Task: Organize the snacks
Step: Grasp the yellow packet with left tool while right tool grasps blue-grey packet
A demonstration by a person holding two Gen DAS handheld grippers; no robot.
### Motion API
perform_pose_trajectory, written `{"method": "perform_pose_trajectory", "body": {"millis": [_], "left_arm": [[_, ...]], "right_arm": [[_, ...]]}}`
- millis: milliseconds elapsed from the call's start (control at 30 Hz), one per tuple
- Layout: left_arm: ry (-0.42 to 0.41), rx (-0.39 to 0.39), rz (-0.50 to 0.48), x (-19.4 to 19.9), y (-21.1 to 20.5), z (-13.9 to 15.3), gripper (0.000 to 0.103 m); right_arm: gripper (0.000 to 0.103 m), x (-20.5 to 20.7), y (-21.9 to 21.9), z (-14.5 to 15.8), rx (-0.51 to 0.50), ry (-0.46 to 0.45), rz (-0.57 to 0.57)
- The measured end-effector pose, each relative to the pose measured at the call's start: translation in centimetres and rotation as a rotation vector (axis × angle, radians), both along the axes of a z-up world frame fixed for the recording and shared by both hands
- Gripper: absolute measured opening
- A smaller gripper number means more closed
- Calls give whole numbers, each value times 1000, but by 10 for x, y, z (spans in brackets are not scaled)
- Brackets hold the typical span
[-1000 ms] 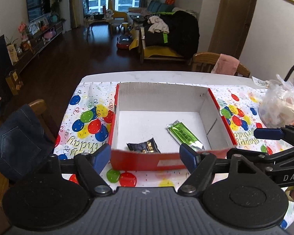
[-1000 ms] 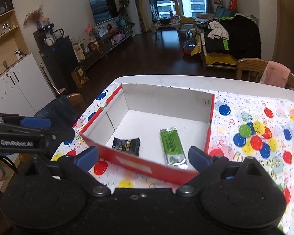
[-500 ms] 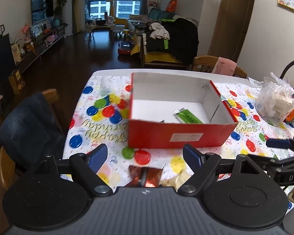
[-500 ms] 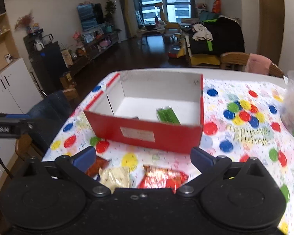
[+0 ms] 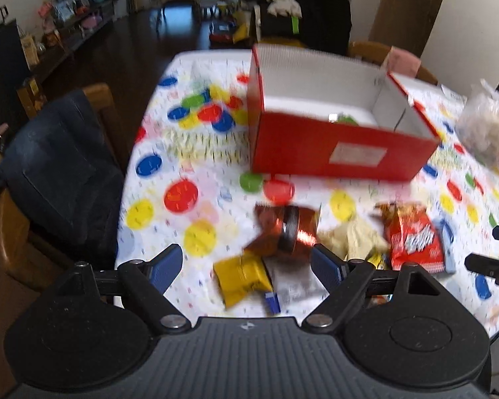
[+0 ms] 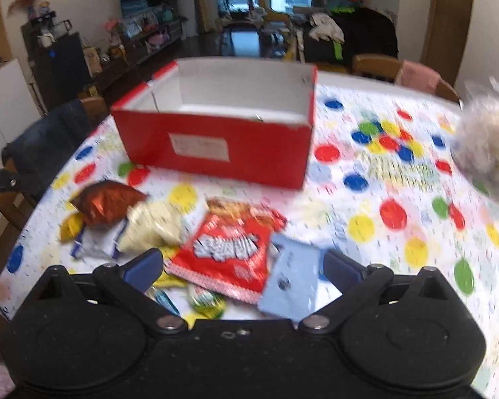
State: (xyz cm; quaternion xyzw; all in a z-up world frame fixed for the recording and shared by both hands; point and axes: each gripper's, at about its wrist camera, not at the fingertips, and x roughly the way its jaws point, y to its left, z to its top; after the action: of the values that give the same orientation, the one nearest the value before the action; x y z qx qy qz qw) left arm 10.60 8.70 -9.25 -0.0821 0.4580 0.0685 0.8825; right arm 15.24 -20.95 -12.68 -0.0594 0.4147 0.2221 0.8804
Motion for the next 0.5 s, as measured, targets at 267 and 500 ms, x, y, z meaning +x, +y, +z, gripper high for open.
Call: {"method": "perform_pose_trajectory", "body": {"millis": [267, 500], "left_arm": [[105, -44, 64, 5, 14, -38, 84], [167, -157, 131, 14, 31, -56, 84]], "right_arm": [[97, 20, -21, -25, 4, 51, -178], [80, 43, -33, -47, 13, 124, -254]]}}
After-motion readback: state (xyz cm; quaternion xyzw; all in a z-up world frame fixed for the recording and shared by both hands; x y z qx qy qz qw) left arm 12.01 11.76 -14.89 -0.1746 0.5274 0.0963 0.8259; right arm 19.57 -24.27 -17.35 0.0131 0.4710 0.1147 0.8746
